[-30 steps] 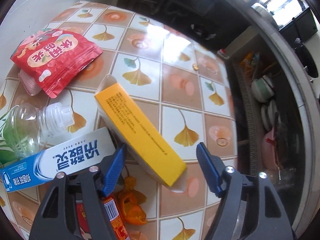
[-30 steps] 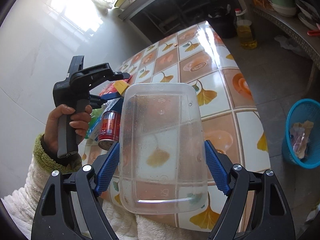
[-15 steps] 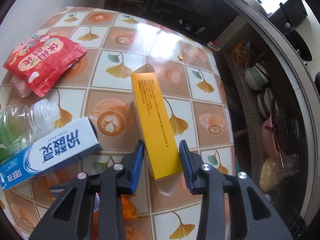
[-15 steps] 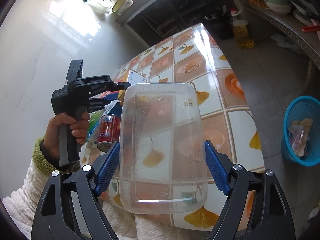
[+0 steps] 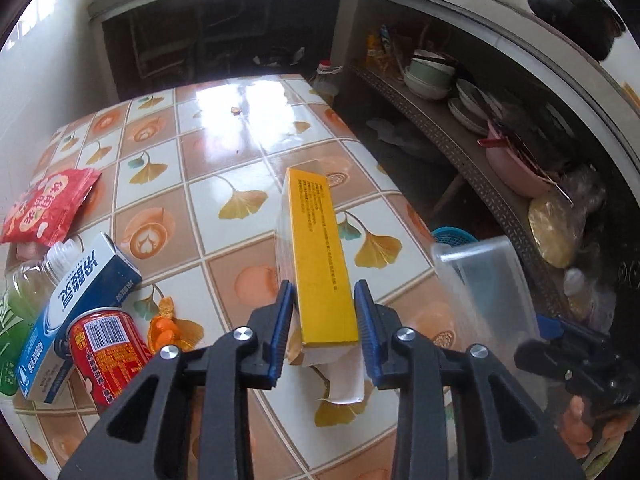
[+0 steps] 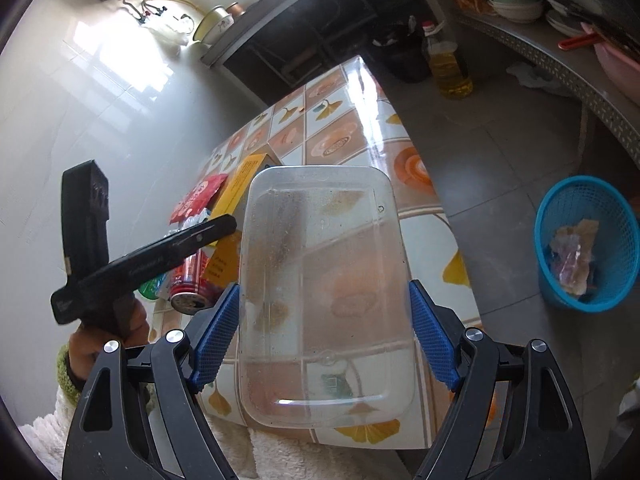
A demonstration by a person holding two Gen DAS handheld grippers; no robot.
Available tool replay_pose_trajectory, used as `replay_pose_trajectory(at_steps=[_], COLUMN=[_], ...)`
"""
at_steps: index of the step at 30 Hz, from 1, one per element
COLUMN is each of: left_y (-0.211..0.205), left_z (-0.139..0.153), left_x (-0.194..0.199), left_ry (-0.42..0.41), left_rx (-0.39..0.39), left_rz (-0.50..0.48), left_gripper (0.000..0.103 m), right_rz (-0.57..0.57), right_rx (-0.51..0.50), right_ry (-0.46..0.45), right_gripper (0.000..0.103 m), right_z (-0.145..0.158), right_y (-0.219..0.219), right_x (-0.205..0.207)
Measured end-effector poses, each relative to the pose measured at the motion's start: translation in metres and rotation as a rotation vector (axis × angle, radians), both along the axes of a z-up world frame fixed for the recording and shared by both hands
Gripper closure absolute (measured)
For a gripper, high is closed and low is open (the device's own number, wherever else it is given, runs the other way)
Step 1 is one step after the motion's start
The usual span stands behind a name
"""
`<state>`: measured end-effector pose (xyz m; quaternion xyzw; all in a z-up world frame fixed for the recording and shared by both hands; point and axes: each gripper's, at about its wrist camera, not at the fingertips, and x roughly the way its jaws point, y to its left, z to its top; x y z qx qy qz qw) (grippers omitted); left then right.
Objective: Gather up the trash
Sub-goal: 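Carry the yellow box and clear container over the blue wastebasket with both tools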
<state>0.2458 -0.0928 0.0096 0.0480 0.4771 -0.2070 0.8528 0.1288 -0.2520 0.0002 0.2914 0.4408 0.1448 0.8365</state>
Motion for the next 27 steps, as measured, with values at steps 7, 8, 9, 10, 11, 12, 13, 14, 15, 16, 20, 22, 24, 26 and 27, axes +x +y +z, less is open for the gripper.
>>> replay_pose_trajectory(at_steps=[7, 8, 9, 10, 11, 12, 13, 14, 15, 16, 20, 22, 24, 26, 27], left_y=[-0.021, -0.022, -0.023, -0.024, -0.024, -0.025, -0.025, -0.024, -0.023, -0.023, -0.020, -0.018, -0.016, -0.015, -0.014], left_z=[0.004, 0.004, 0.004, 0.004, 0.005, 0.005, 0.006, 0.007, 0.008, 0.008, 0.012, 0.014, 0.016, 0.018, 0.018], left_x=[-0.044, -0.047, -0.050, -0.053, -0.055, -0.059, -0.061, -0.062, -0.064, -0.066, -0.071, -0.073, -0.075, -0.077, -0.078], left_ry=[-0.126, -0.136, -0.142, -0.151, -0.163, -0.171, -0.179, -0.185, -0.189, -0.193, -0.217, -0.224, -0.238, -0.245, -0.248], left_rx=[0.058, 0.062, 0.064, 0.070, 0.077, 0.080, 0.083, 0.082, 0.080, 0.079, 0.082, 0.077, 0.079, 0.077, 0.077], left_rz=[-0.066, -0.069, -0.071, -0.072, -0.073, -0.074, -0.075, -0.074, -0.072, -0.070, -0.066, -0.062, -0.058, -0.055, -0.054], left_gripper=[0.074, 0.074, 0.074, 0.074, 0.074, 0.074, 0.074, 0.074, 0.074, 0.074, 0.074, 0.074, 0.074, 0.074, 0.074], right_rz=[-0.036, -0.040, -0.044, -0.047, -0.050, -0.053, -0.054, -0.055, -0.055, -0.054, -0.050, -0.049, -0.048, -0.046, -0.045], right_rx=[-0.007, -0.008, -0.008, -0.008, -0.009, -0.010, -0.011, -0.013, -0.015, -0.016, -0.026, -0.029, -0.035, -0.040, -0.043], right_ry=[0.011, 0.013, 0.014, 0.014, 0.015, 0.015, 0.015, 0.015, 0.014, 0.014, 0.008, 0.006, 0.004, 0.002, 0.001], right_gripper=[0.026, 0.026, 0.026, 0.026, 0.026, 0.026, 0.026, 0.026, 0.026, 0.026, 0.026, 0.026, 0.026, 0.026, 0.026], right_z=[-0.001, -0.001, -0.001, -0.001, 0.000, 0.000, 0.001, 0.002, 0.003, 0.003, 0.008, 0.010, 0.012, 0.013, 0.013], right_y=[-0.010, -0.010, -0.011, -0.011, -0.010, -0.010, -0.010, -0.009, -0.009, -0.009, -0.006, -0.004, -0.001, 0.002, 0.003], right_x=[-0.007, -0.007, -0.007, -0.007, -0.007, -0.007, -0.008, -0.009, -0.009, -0.009, -0.010, -0.010, -0.010, -0.009, -0.009])
